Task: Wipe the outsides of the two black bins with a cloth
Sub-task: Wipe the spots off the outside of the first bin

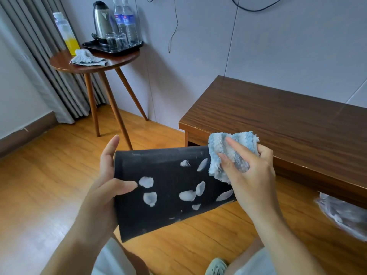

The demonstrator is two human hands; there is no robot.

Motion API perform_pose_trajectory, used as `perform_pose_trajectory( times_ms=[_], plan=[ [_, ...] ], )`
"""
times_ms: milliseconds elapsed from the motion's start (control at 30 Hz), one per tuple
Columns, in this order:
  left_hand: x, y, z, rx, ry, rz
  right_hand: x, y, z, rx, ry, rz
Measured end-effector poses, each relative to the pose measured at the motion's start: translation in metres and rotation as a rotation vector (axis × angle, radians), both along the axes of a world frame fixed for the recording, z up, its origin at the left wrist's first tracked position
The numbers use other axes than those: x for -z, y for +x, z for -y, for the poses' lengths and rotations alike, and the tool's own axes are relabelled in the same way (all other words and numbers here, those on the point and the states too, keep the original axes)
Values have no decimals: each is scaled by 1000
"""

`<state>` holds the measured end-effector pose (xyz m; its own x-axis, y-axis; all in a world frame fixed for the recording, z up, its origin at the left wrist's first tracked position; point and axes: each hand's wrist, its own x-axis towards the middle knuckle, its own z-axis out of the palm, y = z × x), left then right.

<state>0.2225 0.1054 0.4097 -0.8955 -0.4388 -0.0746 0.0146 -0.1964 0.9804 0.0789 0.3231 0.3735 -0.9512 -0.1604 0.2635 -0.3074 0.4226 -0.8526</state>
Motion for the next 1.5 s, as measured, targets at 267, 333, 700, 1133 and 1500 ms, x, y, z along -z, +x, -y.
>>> perform_pose_trajectory(
  times_ms=[267, 333, 700, 1133, 1500],
  plan=[
    [13, 14, -7, -24, -188, 36, 7, 5, 10, 35, 62, 37],
    [15, 11, -9, -87, -260, 38, 8, 5, 11, 27, 96, 34],
    [31, 1, -17, -261, -286, -22, 15, 20, 27, -30, 649, -186],
    [50, -14, -29, -268, -73, -28, 20, 64, 65, -195, 688, -345],
    [54, -24, -35, -240, -52, -76, 24, 83, 76, -289, 593, -297]
  ],
)
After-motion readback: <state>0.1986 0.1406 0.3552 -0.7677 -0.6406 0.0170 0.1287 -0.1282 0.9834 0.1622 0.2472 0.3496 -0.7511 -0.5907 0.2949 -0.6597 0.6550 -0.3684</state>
